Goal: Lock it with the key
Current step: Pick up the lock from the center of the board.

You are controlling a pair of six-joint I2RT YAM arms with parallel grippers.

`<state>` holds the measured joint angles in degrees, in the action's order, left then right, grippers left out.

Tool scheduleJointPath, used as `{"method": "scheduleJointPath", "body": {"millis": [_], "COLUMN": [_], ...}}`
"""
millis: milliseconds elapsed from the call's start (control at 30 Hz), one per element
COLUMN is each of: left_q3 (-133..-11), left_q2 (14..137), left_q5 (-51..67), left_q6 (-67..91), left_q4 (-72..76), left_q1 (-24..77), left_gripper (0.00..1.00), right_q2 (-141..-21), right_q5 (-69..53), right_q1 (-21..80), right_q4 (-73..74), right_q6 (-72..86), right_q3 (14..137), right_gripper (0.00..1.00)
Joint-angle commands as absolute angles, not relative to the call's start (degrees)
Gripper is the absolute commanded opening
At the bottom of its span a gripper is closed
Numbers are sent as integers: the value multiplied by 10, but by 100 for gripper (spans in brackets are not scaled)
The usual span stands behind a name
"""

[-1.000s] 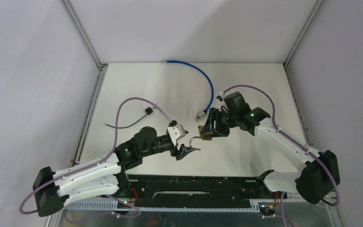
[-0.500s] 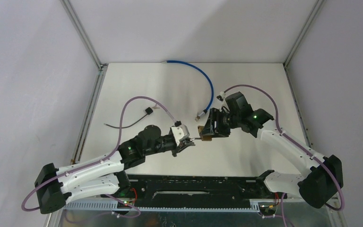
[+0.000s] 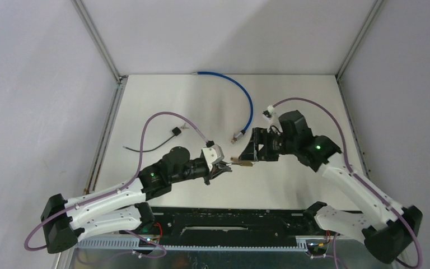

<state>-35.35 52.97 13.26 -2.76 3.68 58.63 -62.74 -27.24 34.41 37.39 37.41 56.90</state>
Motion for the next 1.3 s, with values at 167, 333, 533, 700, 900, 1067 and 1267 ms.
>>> {"method": "scheduleJointPath", "body": {"millis": [167,333,533,700,900,1067,1267], "left_q3": [-358,-370,-397,-422,-442,-447,-452], "left_q2": [464,431,388,364,349,336,335], "left_q5": [95,118,162,234,299,315,327], "left_q6": [19,32,56,68,71,76,80], "left_q4": [80,88,118,149,180,200,216], "left_q1": [584,584,584,584,584,584,584], "left_gripper": [0,0,0,0,0,0,0], "right_q2": [-517,-472,-365,-319,-329,-344,-360], "right_q5": [-283,-276,-289,-342,-376,-399,-399], "right_q1": [321,339,371,392,438,480,508], "right_q4": [312,248,52,-72,-94,-87,-71], "right_q6": [306,248,166,130,76,44,29], "right_q3": [608,576,478,424,423,423,423], "right_gripper": [84,82,82,82,80,78,71]}}
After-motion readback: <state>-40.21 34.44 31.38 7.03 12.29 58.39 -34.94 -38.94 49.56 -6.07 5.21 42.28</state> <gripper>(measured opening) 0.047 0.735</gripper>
